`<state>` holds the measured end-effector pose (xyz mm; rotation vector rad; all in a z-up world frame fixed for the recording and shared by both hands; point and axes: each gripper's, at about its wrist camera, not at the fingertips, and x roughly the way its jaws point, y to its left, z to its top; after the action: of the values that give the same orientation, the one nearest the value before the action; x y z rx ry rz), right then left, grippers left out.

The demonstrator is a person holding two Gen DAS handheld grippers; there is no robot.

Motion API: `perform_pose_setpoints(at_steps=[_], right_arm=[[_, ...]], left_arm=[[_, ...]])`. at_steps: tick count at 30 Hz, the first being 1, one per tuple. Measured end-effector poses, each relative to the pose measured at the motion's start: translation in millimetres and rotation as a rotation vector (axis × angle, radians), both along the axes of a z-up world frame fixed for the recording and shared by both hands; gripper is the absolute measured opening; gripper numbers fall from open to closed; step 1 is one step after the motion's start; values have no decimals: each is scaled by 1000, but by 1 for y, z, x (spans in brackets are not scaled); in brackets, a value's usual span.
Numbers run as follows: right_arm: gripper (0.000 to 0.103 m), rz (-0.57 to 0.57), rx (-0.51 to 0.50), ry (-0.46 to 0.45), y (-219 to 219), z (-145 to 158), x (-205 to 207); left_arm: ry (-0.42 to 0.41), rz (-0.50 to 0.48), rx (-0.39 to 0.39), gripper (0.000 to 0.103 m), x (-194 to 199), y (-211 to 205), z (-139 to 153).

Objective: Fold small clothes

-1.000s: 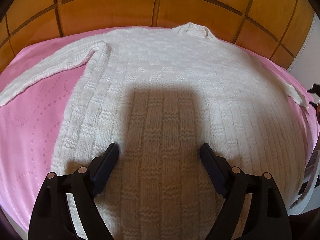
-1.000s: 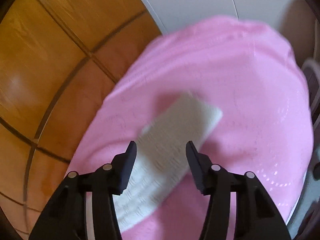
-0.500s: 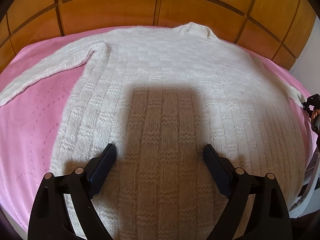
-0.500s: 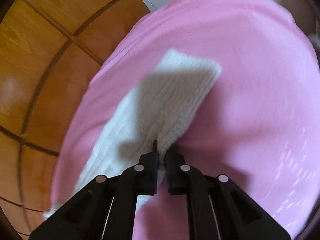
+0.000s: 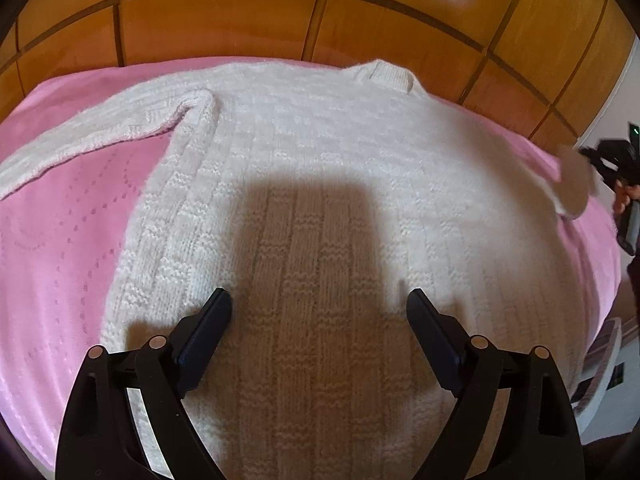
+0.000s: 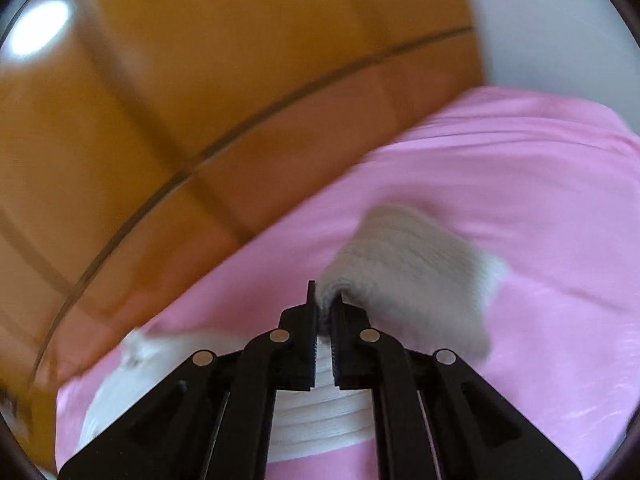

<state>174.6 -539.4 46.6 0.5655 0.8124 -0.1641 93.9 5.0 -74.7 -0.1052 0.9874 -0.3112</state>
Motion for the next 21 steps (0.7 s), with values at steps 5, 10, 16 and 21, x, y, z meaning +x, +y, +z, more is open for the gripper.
perform_pose_setpoints(at_steps=[5, 10, 16, 21], right_arm=[[5, 235, 27, 5, 119, -4, 25], [5, 448, 27, 52, 233, -23, 34], [64, 586, 53, 65, 308, -44, 31], [72, 539, 85, 23, 286, -38, -2]], left_arm=[[-15, 22, -46, 88, 6, 11, 10], [-5, 63, -116, 85, 19, 28, 18], [5, 85, -188, 73, 33, 38, 23], [-16, 62, -218, 71, 46, 31, 32]])
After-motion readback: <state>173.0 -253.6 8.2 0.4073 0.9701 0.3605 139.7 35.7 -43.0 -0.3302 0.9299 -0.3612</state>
